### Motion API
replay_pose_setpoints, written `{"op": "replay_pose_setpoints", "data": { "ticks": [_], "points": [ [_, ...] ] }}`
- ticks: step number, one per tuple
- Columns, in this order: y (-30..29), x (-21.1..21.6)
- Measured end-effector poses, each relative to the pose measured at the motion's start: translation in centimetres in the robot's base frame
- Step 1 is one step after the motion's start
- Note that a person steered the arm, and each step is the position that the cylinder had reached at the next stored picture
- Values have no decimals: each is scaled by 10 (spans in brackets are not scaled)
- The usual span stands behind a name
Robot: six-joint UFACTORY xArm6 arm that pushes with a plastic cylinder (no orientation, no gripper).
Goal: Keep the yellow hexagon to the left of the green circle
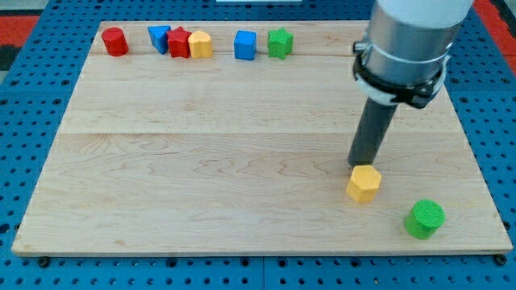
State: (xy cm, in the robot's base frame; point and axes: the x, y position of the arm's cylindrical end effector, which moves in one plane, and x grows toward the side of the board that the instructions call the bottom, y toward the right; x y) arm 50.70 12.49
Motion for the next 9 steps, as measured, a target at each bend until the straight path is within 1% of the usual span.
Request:
{"op": "replay_pose_setpoints", "data": {
  "ticks": [2,6,7,9],
  "points": [
    [-2,27],
    [0,36],
    [4,-9],
    [58,-160]
  ]
}}
